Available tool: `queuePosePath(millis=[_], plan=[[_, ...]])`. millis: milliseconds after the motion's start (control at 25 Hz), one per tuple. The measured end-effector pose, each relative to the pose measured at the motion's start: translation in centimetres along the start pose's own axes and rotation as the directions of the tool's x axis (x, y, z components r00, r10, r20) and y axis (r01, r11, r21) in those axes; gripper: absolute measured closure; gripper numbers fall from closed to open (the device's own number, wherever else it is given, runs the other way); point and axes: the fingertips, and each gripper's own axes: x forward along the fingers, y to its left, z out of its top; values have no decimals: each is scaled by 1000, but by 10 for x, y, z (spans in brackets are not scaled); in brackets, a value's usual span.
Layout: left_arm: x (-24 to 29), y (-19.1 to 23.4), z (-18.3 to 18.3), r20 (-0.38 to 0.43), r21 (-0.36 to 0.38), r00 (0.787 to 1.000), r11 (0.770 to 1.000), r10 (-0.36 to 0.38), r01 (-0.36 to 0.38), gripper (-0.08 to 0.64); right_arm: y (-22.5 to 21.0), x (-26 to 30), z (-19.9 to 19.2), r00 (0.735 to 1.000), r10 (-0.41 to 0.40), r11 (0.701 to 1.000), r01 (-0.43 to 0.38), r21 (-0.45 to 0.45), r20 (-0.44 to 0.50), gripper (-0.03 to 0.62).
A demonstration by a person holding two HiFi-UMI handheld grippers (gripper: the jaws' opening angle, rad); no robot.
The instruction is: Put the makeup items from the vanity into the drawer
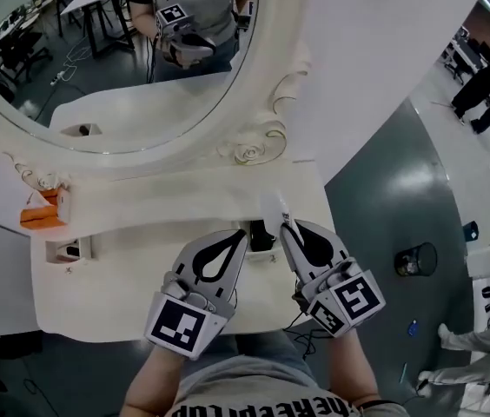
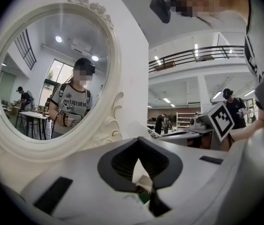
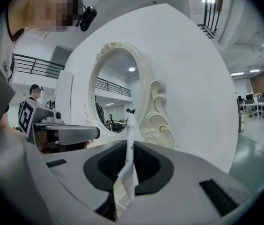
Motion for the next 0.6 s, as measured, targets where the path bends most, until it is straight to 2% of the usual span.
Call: queuePosePath(millis=[600], plan=[[-1,9,-7,6,-31,985,985,171,-171,546,-14,26,-35,982,151,985,-160,-70,-118,538]])
